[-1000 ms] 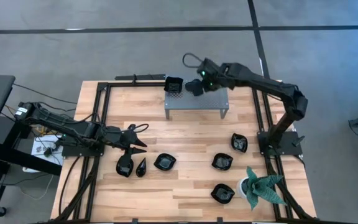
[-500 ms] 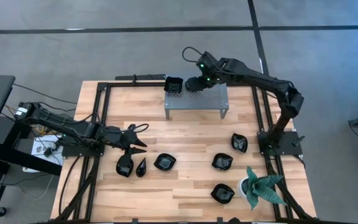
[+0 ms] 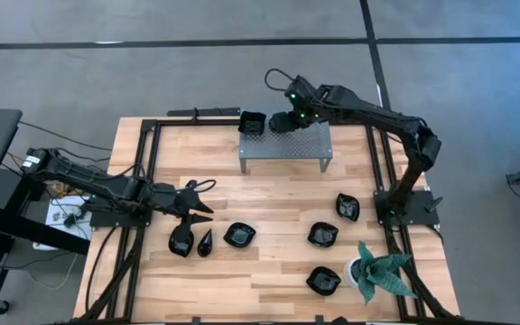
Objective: Pick & Place Mini shaped plates
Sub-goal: Stack the drop-shaped plate on top of the drop-shaped plate on the shelf
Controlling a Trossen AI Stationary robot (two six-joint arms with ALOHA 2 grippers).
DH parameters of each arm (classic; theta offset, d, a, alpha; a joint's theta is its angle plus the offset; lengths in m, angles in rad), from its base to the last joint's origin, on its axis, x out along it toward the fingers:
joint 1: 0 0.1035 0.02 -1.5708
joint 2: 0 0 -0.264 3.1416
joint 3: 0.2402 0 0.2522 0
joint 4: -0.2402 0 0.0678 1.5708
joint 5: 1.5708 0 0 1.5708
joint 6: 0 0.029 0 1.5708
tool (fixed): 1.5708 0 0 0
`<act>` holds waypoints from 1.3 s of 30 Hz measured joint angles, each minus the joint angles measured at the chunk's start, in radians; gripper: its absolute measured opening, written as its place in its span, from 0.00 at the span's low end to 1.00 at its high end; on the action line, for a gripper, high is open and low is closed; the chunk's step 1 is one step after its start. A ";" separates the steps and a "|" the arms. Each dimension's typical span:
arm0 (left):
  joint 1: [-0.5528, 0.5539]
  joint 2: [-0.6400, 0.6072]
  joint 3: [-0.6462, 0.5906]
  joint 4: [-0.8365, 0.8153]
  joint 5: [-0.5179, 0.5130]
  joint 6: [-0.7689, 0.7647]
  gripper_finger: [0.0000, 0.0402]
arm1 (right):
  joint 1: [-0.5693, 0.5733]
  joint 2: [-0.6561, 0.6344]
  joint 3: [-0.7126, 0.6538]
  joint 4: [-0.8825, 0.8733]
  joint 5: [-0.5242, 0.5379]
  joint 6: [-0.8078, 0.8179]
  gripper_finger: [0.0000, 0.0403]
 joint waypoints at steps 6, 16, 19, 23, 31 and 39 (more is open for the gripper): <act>0.000 0.000 0.000 0.000 0.000 0.000 0.28 | 0.002 0.000 0.000 -0.004 0.001 0.000 0.04; 0.000 0.000 0.000 0.000 0.000 0.000 0.28 | 0.002 0.000 0.000 0.003 0.002 -0.054 0.21; 0.000 0.000 0.000 0.000 0.000 0.000 0.28 | 0.002 0.000 0.000 0.008 0.002 -0.122 0.23; 0.000 0.000 0.000 0.000 0.000 0.000 0.28 | 0.010 -0.006 0.008 0.001 0.001 -0.138 0.23; 0.000 0.000 0.000 0.007 0.015 -0.083 0.28 | 0.160 -0.042 0.122 -0.015 0.002 -0.269 0.23; -0.042 0.113 0.000 0.007 0.045 -0.294 0.28 | 0.460 -0.117 0.066 -0.002 0.118 -0.386 0.23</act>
